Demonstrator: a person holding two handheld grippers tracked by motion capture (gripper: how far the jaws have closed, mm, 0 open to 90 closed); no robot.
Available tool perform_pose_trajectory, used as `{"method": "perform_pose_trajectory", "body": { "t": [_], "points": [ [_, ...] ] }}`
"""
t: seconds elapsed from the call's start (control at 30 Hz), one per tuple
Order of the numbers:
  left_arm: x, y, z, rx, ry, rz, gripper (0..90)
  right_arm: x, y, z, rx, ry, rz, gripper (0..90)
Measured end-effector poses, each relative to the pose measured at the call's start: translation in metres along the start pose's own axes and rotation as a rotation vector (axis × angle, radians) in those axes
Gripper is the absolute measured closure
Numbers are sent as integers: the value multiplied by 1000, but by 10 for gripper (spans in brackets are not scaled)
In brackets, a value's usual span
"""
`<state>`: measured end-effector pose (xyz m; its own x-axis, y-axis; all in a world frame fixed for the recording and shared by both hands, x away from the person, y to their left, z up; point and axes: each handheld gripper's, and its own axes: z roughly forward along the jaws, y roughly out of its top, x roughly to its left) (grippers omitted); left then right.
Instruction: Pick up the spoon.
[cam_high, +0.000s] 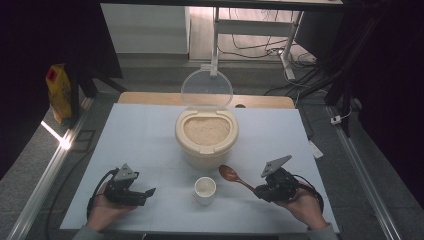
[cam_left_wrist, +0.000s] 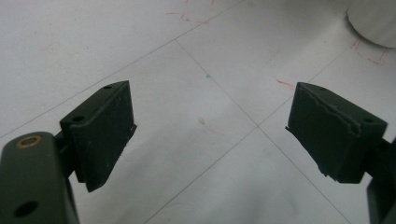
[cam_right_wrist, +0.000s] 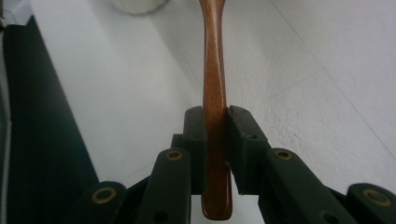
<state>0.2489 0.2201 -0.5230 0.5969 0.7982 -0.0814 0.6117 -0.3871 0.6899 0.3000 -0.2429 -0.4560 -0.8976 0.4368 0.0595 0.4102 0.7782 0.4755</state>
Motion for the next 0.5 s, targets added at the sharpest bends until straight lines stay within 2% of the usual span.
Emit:
{"method": "perform_pose_trajectory", "body": {
  "t": [0.5],
  "points": [
    [-1, 2, -1, -6, -4, 2, 145, 15, 14, -12, -74, 50, -67, 777]
  ]
}}
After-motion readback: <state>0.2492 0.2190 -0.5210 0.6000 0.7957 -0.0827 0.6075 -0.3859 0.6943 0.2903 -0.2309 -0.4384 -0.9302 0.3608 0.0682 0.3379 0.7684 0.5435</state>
